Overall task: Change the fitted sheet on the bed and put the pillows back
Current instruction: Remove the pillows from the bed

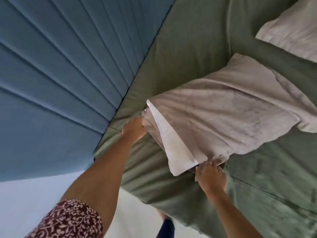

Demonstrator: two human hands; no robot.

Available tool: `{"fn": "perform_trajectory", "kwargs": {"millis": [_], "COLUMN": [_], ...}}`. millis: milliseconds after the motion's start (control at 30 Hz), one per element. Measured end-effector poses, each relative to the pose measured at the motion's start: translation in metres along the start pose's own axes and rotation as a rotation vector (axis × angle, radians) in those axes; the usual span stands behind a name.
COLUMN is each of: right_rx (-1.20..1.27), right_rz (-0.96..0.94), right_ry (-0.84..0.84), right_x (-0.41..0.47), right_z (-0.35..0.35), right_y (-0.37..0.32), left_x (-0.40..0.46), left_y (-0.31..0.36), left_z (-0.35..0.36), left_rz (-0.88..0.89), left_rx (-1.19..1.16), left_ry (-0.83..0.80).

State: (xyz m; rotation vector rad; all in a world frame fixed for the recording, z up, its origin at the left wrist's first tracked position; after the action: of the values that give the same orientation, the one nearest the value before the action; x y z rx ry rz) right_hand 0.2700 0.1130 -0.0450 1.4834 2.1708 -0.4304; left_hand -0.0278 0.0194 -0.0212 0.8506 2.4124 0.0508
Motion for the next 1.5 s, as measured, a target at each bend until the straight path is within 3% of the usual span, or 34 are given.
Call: {"fn": "perform_trajectory", "kwargs": {"millis": [133,267,400,567,767,933,1033,1167,1300,1400,1500], "right_rx": [-0.029,0.138,0.361,0.872,0.868,0.945,0.973,0.995,1.010,1.211,1.245], "right_rz": [0.167,0.305,0.388,0.607,0.615,0.502,0.400,0.328,0.152,0.068,-0.050], "right_ry": [0.118,0.192,0.242,0.211,0.188,0.328,0.425,0.522,0.571,0.618,0.515], "right_x": [0.017,0.027,0.030,0.039,0.007,-0.038,-0.055,-0.069,-0.087,-0.106,-0.104], "right_z": [0.031,0.061,0.082,0.059,0.004,-0.084,-0.168,-0.291,-0.408,-0.469,-0.503], "right_y": [-0.020,-0.031,-0.027,-0.001,0.017,0.038,0.062,0.121,0.181,0.216,0.220], "left_x": [0.063,0.108,0.139,0.151,0.090,0.012,-0.036,-0.086,-0.129,-0.152,-0.175], "left_y": [-0.008,-0.009,-0.013,-0.003,0.015,0.080,0.138,0.200,0.223,0.221,0.204], "left_z": [0.015,0.034,0.042,0.037,-0.017,-0.132,-0.215,-0.297,-0.350,-0.379,-0.396], "left_rz": [-0.003,-0.033,-0.026,-0.009,0.024,0.335,0.553,0.692,0.663,0.484,0.313], "left_rx": [0.008,0.050,-0.179,-0.284,-0.362,-0.303,-0.223,-0.165,-0.288,-0.572,-0.785], "left_ry": [0.054,0.105,0.267,0.127,0.147,0.337,0.468,0.544,0.641,0.754,0.750]}}
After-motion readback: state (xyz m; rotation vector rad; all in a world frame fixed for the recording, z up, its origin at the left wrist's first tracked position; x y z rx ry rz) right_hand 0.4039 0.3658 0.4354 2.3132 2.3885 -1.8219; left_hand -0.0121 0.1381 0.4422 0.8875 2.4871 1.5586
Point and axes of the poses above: each hand's wrist, its own x-axis towards the middle knuckle, its own z-axis out of the palm, y = z × x, the point moved 4 cm from there along x, towards the middle knuckle, and after that the axes turned 7 degrees about z, right-handed, at the moved point
